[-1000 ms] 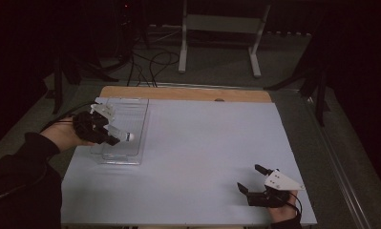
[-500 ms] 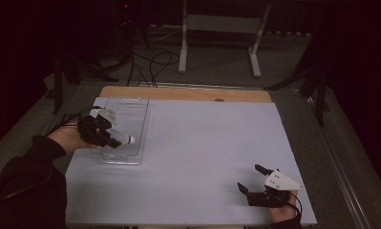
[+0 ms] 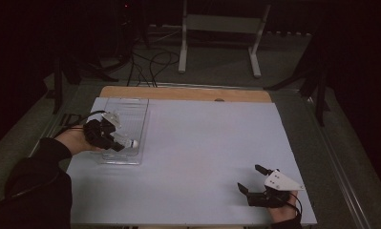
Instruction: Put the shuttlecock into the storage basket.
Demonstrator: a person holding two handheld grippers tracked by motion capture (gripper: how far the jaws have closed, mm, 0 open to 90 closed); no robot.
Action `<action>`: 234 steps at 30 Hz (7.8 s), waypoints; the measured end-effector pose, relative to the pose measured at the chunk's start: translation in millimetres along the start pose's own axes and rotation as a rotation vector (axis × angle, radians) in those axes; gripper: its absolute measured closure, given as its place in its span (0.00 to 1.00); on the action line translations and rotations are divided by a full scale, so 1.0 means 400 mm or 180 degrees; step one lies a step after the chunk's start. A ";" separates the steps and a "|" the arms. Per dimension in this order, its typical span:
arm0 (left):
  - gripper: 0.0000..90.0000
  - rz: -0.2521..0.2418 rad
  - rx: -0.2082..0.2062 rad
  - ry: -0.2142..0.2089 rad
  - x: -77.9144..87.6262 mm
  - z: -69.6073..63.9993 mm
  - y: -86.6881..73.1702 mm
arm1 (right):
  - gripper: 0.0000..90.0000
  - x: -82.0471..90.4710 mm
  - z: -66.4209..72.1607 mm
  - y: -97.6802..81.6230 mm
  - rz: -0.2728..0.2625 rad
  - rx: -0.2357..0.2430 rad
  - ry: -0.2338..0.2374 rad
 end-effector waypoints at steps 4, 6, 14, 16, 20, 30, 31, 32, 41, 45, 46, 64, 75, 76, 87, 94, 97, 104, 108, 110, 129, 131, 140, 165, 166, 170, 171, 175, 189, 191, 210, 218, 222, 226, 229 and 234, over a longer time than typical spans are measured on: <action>1.00 0.0023 -0.0029 -0.0057 -0.010 0.002 -0.004 | 0.13 0.000 0.000 -0.001 0.0010 -0.0002 -0.0011; 0.99 0.0023 0.0006 -0.0062 -0.015 0.005 -0.006 | 0.13 0.000 0.000 0.000 -0.0003 0.0000 -0.0012; 0.99 0.0062 0.0026 -0.0073 -0.029 0.011 -0.007 | 0.12 0.003 0.001 0.002 -0.0032 0.0015 -0.0023; 0.99 0.0083 0.0034 -0.0078 -0.032 0.012 -0.007 | 0.12 0.004 0.000 0.002 -0.0055 -0.0005 -0.0013; 0.99 0.0074 0.0054 -0.0092 -0.037 0.015 -0.007 | 0.11 0.007 -0.001 0.003 -0.0089 -0.0018 -0.0015; 0.99 0.0126 0.0086 -0.0098 -0.049 0.020 -0.005 | 0.11 0.003 0.000 0.002 -0.0062 -0.0018 0.0012; 0.99 0.0127 0.0096 -0.0098 -0.050 0.020 -0.004 | 0.11 0.003 0.000 0.001 -0.0057 -0.0023 0.0010; 0.99 0.0128 0.0099 -0.0098 -0.051 0.021 -0.004 | 0.11 0.003 0.000 0.001 -0.0058 -0.0024 0.0018; 0.98 0.0159 0.0126 -0.0064 -0.064 0.026 0.001 | 0.11 -0.002 0.001 -0.001 -0.0005 -0.0015 0.0032; 0.93 0.0130 0.0143 -0.0018 -0.068 0.026 0.004 | 0.11 -0.002 0.001 -0.002 0.0007 -0.0005 0.0029; 0.91 0.0117 0.0149 0.0011 -0.067 0.027 0.005 | 0.11 -0.003 0.001 -0.002 0.0009 -0.0002 0.0027; 0.22 -0.0147 0.0652 0.0399 -0.031 0.043 0.022 | 0.11 -0.002 0.001 -0.002 0.0030 0.0006 0.0019; 0.01 -0.0202 0.0578 0.0355 -0.022 0.025 0.035 | 0.11 -0.002 0.002 -0.002 0.0032 0.0005 0.0026; 0.00 -0.0208 0.0563 0.0363 -0.022 0.021 0.038 | 0.11 -0.003 0.002 -0.002 0.0033 0.0004 0.0024; 0.00 -0.0281 0.0514 0.0402 -0.012 0.000 0.066 | 0.11 -0.003 0.002 -0.002 0.0039 0.0002 0.0030; 0.00 -0.0368 0.0437 0.0516 -0.013 -0.007 0.079 | 0.11 -0.003 0.002 -0.003 0.0041 -0.0012 0.0033; 0.00 -0.0395 0.0428 0.0475 -0.010 -0.011 0.087 | 0.11 -0.003 0.002 -0.002 0.0039 -0.0006 0.0035; 0.00 -0.0410 0.0427 0.0414 -0.009 -0.024 0.112 | 0.11 -0.003 0.002 -0.003 0.0045 -0.0017 0.0036; 0.00 -0.0441 0.0419 0.0443 -0.006 -0.033 0.128 | 0.11 -0.003 0.002 -0.003 0.0046 -0.0016 0.0038; 0.00 -0.0479 0.0426 0.0443 -0.004 -0.037 0.137 | 0.11 -0.004 0.001 -0.003 0.0042 -0.0017 0.0039; 0.00 -0.0565 0.0208 0.0286 -0.040 -0.087 0.224 | 0.11 -0.002 -0.001 -0.003 0.0034 -0.0036 0.0051; 0.00 -0.0606 0.0168 0.0304 -0.042 -0.093 0.230 | 0.11 -0.001 -0.001 -0.003 0.0035 -0.0041 0.0052; 0.00 -0.0692 0.0038 0.0245 -0.055 -0.116 0.247 | 0.11 -0.001 -0.001 -0.003 0.0034 -0.0033 0.0053; 0.00 -0.0737 0.0011 0.0104 -0.132 -0.153 0.259 | 0.11 -0.004 -0.002 -0.005 0.0050 -0.0035 0.0062; 0.00 -0.0731 0.0010 0.0102 -0.134 -0.153 0.258 | 0.11 -0.004 -0.002 -0.005 0.0048 -0.0035 0.0062; 0.00 -0.0751 0.0065 0.0083 -0.151 -0.156 0.251 | 0.11 -0.004 -0.002 -0.005 0.0050 -0.0039 0.0062; 0.00 -0.0747 0.0083 0.0078 -0.156 -0.157 0.250 | 0.11 -0.004 -0.002 -0.005 0.0054 -0.0040 0.0064; 0.00 -0.0729 0.0080 0.0073 -0.174 -0.158 0.242 | 0.11 -0.004 -0.002 -0.005 0.0053 -0.0043 0.0068; 0.00 -0.0773 0.0147 0.0104 -0.222 -0.177 0.217 | 0.11 -0.004 -0.002 -0.005 0.0056 -0.0049 0.0080; 0.00 -0.0735 0.0104 0.0113 -0.226 -0.186 0.217 | 0.11 -0.004 -0.002 -0.006 0.0064 -0.0054 0.0079; 0.00 -0.0913 0.0003 -0.0068 -0.276 -0.251 0.173 | 0.11 -0.003 -0.001 -0.006 0.0059 -0.0034 0.0088; 0.00 -0.1098 -0.0020 -0.0038 -0.289 -0.262 0.132 | 0.11 -0.004 0.001 -0.005 0.0076 -0.0042 0.0102; 0.00 -0.1139 -0.0051 -0.0038 -0.299 -0.273 0.119 | 0.11 -0.005 0.001 -0.006 0.0081 -0.0047 0.0109; 0.00 -0.1082 -0.0069 0.0003 -0.309 -0.279 0.107 | 0.11 -0.004 0.001 -0.006 0.0079 -0.0046 0.0107; 0.00 -0.1068 -0.0037 0.0025 -0.312 -0.280 0.097 | 0.11 -0.004 0.001 -0.006 0.0079 -0.0040 0.0108; 0.00 -0.1035 0.0011 0.0076 -0.316 -0.282 0.069 | 0.11 -0.005 0.001 -0.006 0.0086 -0.0042 0.0113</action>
Point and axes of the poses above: each handheld gripper's, and its own axes: x roughly backward along the jaws, y roughly out of its top, z roughly to its left, the point moved 3 cm from there along -x, roughly forward along the jaws, and after that the axes turned 6 degrees about z, right-handed, at the moved point
